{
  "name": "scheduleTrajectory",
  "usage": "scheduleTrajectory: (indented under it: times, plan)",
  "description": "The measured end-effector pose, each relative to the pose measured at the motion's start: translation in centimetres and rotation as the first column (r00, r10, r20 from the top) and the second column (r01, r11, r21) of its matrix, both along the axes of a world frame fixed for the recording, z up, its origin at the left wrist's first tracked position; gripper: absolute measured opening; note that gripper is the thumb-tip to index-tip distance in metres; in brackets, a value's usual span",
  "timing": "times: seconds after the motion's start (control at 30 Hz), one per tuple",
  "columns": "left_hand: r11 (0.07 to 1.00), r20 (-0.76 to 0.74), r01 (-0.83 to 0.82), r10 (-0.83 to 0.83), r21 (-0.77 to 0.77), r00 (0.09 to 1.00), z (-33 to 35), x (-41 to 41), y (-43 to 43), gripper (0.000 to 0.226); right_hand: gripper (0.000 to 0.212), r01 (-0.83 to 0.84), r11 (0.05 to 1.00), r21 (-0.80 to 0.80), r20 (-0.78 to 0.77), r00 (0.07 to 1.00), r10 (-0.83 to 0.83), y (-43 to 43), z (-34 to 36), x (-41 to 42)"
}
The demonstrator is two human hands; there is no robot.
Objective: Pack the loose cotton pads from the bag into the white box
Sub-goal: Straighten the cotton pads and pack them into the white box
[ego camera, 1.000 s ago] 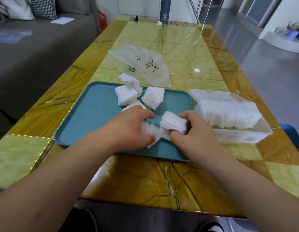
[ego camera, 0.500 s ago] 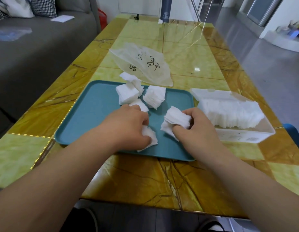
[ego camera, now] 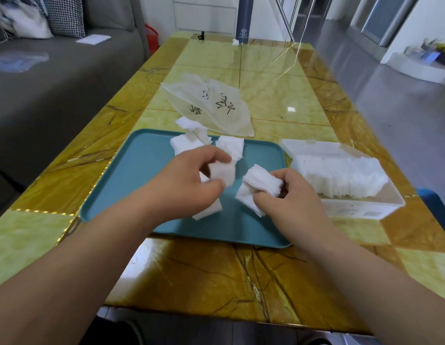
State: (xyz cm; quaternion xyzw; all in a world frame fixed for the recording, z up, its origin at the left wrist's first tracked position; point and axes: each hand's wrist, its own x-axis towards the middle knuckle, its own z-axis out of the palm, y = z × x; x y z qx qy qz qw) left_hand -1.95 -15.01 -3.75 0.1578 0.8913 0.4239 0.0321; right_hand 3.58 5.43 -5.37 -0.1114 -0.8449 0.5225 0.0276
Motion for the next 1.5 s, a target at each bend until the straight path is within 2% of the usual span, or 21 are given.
scheduleTrajectory:
  times: [0.03,0.1,0.17,0.23,0.4,0.57,0.7,0.8,0.93,1.1,1.2,1.27,1.5]
  plan:
    - [1.000,0.007,0.004,-0.004,0.027,1.000,0.0,-0.1,0.0,0.042,0.022,0.004,1.000,-0.007,0.002,1.000,-0.004,0.0,0.1,0.0]
    - [0.996,0.031,0.012,-0.015,0.092,0.999,0.1,0.0,0.0,0.046,0.021,0.012,1.000,-0.019,0.009,1.000,-0.012,0.0,0.1,0.0]
    - [0.993,0.052,-0.011,0.005,0.118,0.999,0.0,-0.1,0.0,0.033,0.021,0.013,1.000,-0.027,0.018,1.000,-0.013,0.0,0.1,0.0]
    - [0.996,0.043,-0.047,0.044,0.081,0.998,0.0,-0.2,-0.1,0.019,0.021,0.025,0.999,-0.041,0.020,1.000,-0.024,0.0,0.2,0.0]
    - [0.990,0.052,-0.138,0.136,0.032,0.989,0.0,-0.3,-0.2,0.008,0.020,0.055,0.997,-0.055,0.018,0.998,-0.054,0.3,0.4,-0.2]
    - [0.980,-0.017,-0.184,0.184,-0.072,0.983,-0.2,-0.7,-0.5,0.013,0.021,0.044,0.998,-0.047,0.024,0.999,-0.042,0.2,0.1,-0.2]
    - [0.982,0.040,-0.163,0.167,-0.093,0.985,-0.2,-0.4,0.2,0.024,0.021,0.040,0.998,-0.050,0.025,0.999,-0.038,-0.1,0.0,-0.3]
    - [0.962,-0.011,-0.206,0.208,-0.177,0.978,-0.2,-0.6,0.4,0.032,0.021,0.042,0.997,-0.072,0.036,0.999,-0.040,-0.2,-0.1,-0.4]
    - [0.947,-0.054,-0.267,0.261,-0.178,0.964,-0.2,-0.9,0.0,0.050,0.018,0.032,0.996,-0.084,0.057,0.998,-0.027,-0.4,-0.1,-0.6]
    - [0.967,-0.020,-0.201,0.201,-0.159,0.979,-0.9,-1.2,0.8,0.050,0.018,0.024,0.993,-0.120,0.049,0.999,-0.018,-1.1,-0.5,-1.1]
    - [0.965,0.006,-0.162,0.166,-0.205,0.986,-1.8,-1.5,1.6,0.052,0.018,0.009,0.993,-0.118,0.059,0.998,-0.002,-1.4,-0.5,-1.3]
    - [0.971,0.015,-0.159,0.164,-0.180,0.986,-2.2,-1.8,1.8,0.048,0.017,0.007,0.993,-0.117,0.058,0.998,0.000,-1.3,-0.5,-1.4]
    - [0.971,0.050,-0.205,0.201,0.120,0.978,-1.6,-2.2,1.0,0.035,0.018,0.062,0.988,-0.141,0.058,0.997,-0.054,-1.1,-0.5,-1.3]
